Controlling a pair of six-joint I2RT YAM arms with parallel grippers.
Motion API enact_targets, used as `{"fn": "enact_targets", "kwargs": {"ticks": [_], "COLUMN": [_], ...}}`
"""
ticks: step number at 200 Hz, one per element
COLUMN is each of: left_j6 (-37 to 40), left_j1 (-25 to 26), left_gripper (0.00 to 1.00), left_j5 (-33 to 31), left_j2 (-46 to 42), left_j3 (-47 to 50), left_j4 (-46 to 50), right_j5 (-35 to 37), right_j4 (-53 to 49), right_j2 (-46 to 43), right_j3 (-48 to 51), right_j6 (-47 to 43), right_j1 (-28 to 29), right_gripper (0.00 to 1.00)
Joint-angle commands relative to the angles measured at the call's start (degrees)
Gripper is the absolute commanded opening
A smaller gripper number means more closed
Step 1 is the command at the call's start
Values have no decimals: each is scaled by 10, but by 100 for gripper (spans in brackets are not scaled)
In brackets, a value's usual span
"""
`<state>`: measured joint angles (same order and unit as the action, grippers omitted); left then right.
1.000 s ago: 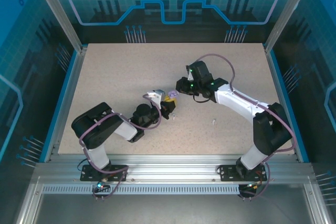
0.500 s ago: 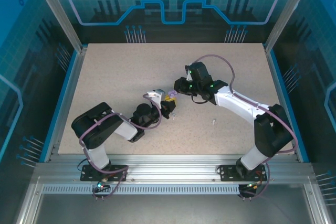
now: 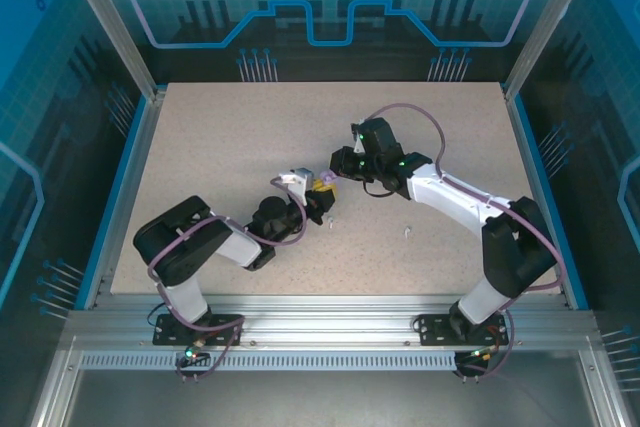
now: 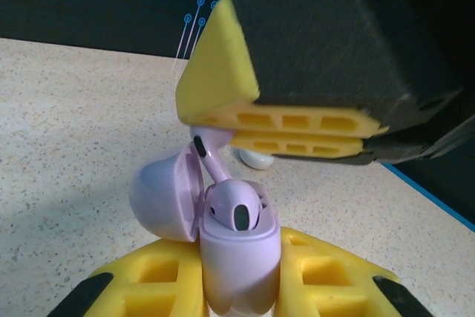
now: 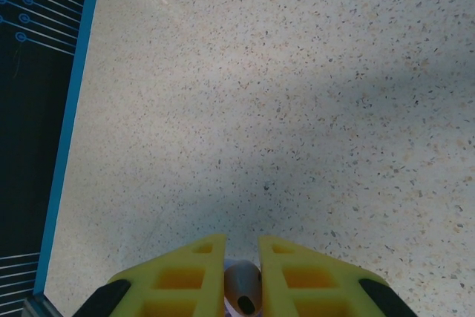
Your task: Insert the wireless bluetooth earbuds into the charging case
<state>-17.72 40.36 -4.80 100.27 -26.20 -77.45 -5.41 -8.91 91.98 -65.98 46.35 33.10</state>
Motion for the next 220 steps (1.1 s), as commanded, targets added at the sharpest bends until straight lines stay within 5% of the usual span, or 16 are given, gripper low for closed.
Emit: {"fn": "enact_targets", "kwargs": {"ticks": [1,220], "left_j6": [-1,24], "left_j1": [4,4], "left_gripper": [21,22], "left_j5": [-11,-17], "left_j2": [-25,-61], "left_j3": [-8,-5], "left_j4": [-28,-28], "right_j5": [4,-16], "right_j4": [11,44], "right_j2": [10,-86], "right_j3": [-4,87], "right_j6": [2,-11], "right_j1": [7,11], "right_gripper": [16,16]}}
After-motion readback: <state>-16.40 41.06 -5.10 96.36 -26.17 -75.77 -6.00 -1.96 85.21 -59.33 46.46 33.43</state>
